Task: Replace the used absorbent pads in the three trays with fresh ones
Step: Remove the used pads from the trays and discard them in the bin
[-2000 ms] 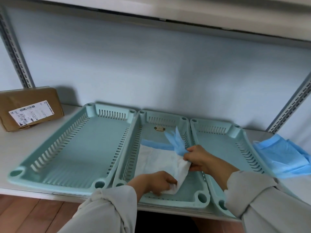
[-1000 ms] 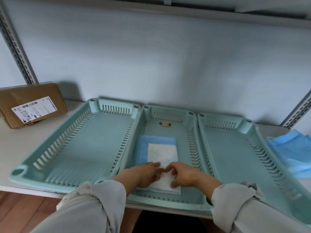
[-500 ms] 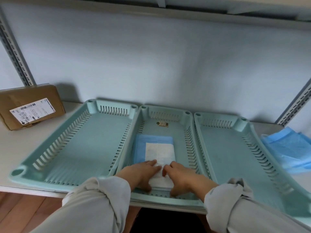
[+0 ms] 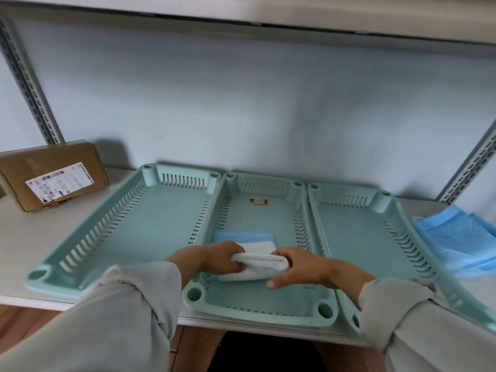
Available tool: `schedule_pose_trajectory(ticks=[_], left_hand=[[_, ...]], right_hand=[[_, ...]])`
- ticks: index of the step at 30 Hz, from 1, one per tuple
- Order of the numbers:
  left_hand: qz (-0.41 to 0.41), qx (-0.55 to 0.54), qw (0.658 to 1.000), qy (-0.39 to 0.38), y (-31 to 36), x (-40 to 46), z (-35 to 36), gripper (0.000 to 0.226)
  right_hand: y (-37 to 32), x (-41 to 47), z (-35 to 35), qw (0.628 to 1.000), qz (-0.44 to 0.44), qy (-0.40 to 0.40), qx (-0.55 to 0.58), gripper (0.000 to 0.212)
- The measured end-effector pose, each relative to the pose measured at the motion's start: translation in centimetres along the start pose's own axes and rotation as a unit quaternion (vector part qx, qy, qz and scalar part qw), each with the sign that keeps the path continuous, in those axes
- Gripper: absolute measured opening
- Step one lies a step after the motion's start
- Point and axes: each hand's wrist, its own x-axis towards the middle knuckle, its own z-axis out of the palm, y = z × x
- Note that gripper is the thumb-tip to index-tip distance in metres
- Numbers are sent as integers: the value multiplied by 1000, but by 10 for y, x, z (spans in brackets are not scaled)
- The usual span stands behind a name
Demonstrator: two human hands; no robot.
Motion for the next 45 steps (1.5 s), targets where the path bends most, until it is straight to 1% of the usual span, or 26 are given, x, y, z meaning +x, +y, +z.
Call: schedule_pose_trajectory(ticks=[2, 5, 6, 8, 10, 13, 16, 18, 20, 21, 22, 23, 24, 25, 26, 27, 28, 29, 30, 31, 34, 36, 39, 41, 43, 45], left_hand=[[-9, -83, 996, 34, -5, 0, -5, 30], [-60, -153, 981, 105, -5, 5, -2, 35], [-82, -176, 972, 129, -6, 8, 0, 35], [-125, -205, 956, 167, -8, 15, 6, 36], [-160, -203, 948, 187, -10, 23, 9, 40], [-194, -186, 940, 212, -12, 33, 11, 46], [-191, -126, 949, 218, -14, 40, 18, 58], [-179, -12, 958, 222, -10, 42, 22, 68], [-109, 128, 952, 255, -5, 43, 25, 63], [-57, 177, 949, 253, -3, 46, 26, 56], [-18, 201, 952, 230, -1, 47, 27, 47], [-8, 198, 960, 200, 1, 49, 29, 41], [-20, 179, 968, 173, 1, 51, 30, 36], [-36, 157, 975, 150, 1, 52, 30, 34], [-44, 139, 979, 140, -1, 54, 31, 34], [-44, 133, 981, 132, -4, 55, 31, 37], [-42, 132, 983, 119, -6, 57, 32, 42], [-40, 128, 985, 105, -9, 58, 31, 47], [-42, 123, 987, 90, -11, 60, 31, 52], [-46, 118, 989, 75, -13, 61, 31, 57], [-80, 100, 991, 40, -16, 62, 27, 68], [-101, 99, 989, 30, -18, 62, 23, 75], [-112, 103, 988, 37, -20, 64, 19, 77], [-114, 102, 987, 37, -20, 65, 19, 76], [-116, 97, 988, 35, -18, 66, 17, 76], [-122, 86, 988, 36, -17, 66, 16, 76]], right_hand=[[11, 1, -2, 999, 9, 24, -37, 27], [19, 8, 0, 992, 6, 122, 21, 9], [20, 11, 1, 988, 1, 145, 47, 10], [21, 21, 3, 985, 10, 161, 68, 22], [25, 36, 7, 982, 42, 180, 43, 24], [31, 58, 9, 971, 102, 216, -19, 20], [32, 72, 11, 963, 141, 225, -46, 14], [35, 78, 11, 961, 151, 225, -62, 15], [36, 83, 12, 958, 160, 230, -55, 19], [36, 84, 13, 956, 166, 235, -56, 23], [33, 83, 13, 950, 164, 252, -79, 26], [29, 81, 12, 939, 151, 283, -125, 26], [25, 78, 12, 922, 117, 325, -177, 24], [21, 76, 12, 906, 64, 359, -216, 22], [18, 75, 11, 900, 6, 368, -234, 20], [15, 74, 11, 906, -39, 344, -243, 19], [16, 74, 12, 920, -71, 299, -244, 20], [18, 75, 13, 935, -81, 245, -244, 24], [22, 78, 15, 948, -69, 198, -240, 28], [28, 81, 15, 956, -52, 176, -227, 31], [35, 87, 15, 967, -3, 217, -135, 31], [36, 89, 14, 965, 28, 241, -103, 34], [33, 90, 16, 951, 67, 252, -168, 41], [31, 90, 17, 944, 105, 249, -188, 57], [29, 88, 14, 944, 148, 247, -162, 67], [29, 86, 11, 946, 178, 244, -118, 61]])
